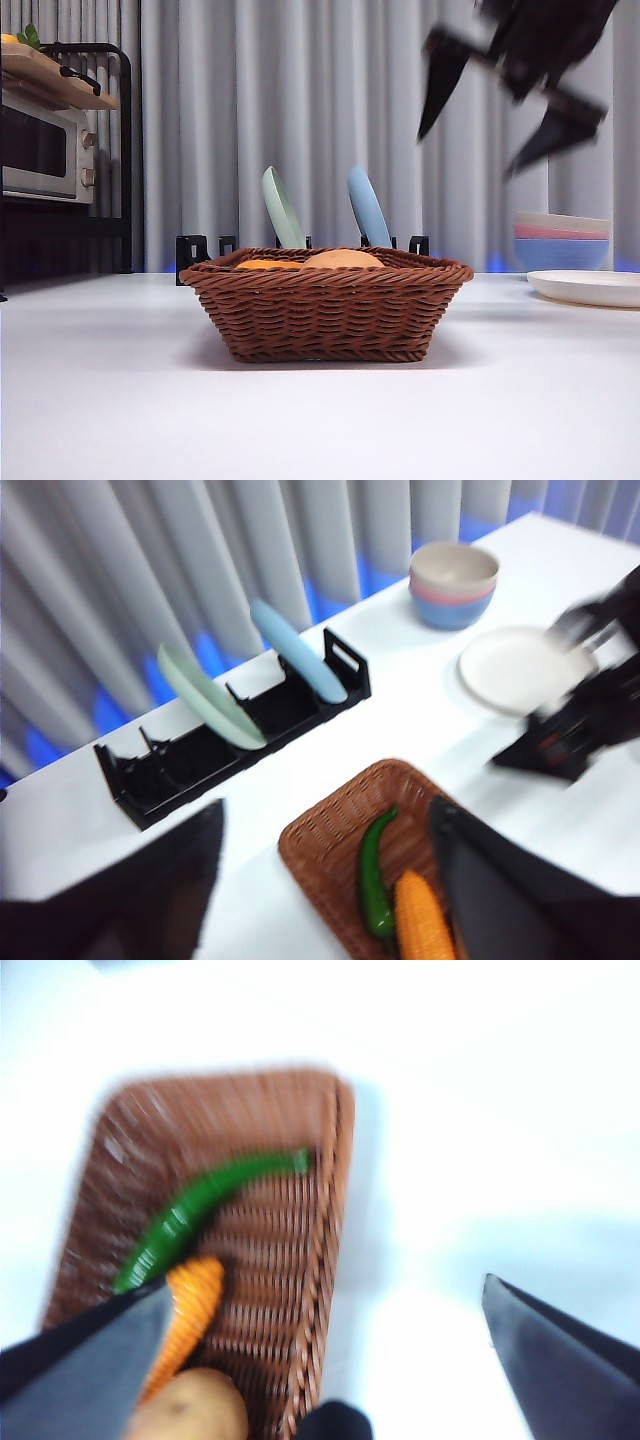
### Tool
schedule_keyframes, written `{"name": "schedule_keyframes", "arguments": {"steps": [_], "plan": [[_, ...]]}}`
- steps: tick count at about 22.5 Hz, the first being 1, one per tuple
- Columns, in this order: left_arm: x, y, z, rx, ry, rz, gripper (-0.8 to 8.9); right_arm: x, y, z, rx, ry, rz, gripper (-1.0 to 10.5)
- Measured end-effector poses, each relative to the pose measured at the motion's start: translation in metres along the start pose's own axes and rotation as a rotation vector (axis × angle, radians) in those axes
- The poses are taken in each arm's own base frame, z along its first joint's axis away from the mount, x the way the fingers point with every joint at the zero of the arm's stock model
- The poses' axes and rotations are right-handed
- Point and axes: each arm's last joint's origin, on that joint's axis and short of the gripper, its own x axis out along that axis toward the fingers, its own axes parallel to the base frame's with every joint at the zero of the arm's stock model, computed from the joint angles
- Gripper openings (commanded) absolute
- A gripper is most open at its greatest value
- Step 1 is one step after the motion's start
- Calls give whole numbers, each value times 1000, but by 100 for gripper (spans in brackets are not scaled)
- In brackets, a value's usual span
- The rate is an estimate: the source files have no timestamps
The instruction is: Pick up the basket,pick up the corn from the table,pick up the potato from the table,pick up the cucumber from the table,put all items into the basket
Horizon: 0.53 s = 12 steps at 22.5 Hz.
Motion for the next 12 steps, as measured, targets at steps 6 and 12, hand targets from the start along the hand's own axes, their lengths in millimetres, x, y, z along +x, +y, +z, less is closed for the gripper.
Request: {"name": "schedule_keyframes", "arguments": {"steps": [6,12], "plan": [[1,3,0,10,1,28,-9,-94,19,3,-160,-254,41,-12],[13,2,-10,27,7,65,-9,-140,23,-10,-240,-336,-25,-12]]}}
